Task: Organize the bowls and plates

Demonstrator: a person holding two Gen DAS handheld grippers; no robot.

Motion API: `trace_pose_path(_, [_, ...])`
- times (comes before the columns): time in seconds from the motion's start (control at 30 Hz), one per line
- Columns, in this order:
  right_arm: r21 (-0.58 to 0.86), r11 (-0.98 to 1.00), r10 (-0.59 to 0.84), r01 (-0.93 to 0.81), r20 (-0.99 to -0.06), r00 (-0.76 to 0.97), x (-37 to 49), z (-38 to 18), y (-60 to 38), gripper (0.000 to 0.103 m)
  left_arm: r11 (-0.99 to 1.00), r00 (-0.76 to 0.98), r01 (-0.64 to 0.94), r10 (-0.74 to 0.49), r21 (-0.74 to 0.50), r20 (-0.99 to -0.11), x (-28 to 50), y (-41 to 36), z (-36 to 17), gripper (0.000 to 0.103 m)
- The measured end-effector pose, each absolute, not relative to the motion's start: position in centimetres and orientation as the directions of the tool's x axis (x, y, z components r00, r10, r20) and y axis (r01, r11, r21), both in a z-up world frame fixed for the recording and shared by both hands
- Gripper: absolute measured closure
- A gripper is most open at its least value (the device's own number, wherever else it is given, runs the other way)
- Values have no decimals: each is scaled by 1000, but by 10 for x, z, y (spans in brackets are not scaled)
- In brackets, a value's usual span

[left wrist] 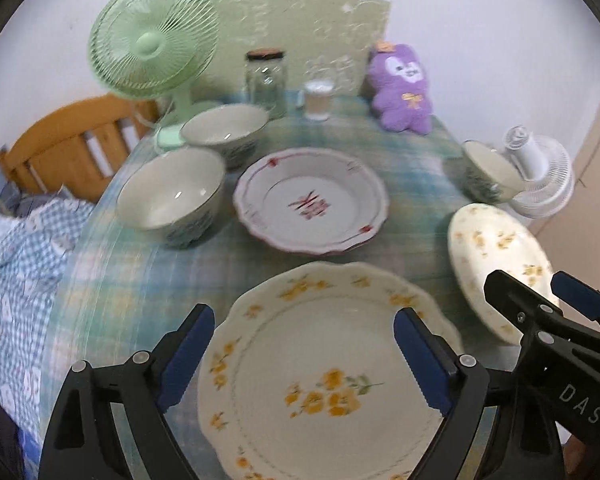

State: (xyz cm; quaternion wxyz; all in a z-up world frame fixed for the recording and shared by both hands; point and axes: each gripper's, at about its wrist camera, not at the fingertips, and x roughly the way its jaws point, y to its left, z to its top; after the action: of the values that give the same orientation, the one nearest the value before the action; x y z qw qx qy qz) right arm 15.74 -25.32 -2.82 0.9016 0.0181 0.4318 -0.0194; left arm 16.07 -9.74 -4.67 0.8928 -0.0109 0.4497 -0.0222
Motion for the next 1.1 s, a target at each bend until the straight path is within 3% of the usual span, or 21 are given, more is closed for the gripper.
trace_pose_path(0.43, [45,990,-50,135,-776,628,164,-23,-326,18,994,627,102,-94,-38,-774,175,-160,-36,11])
trace_pose_path(1.1, [47,998,15,42,-823,567,228,-66,-430,18,998,570,-54,-3,-41,-822,217,-264,-77,12])
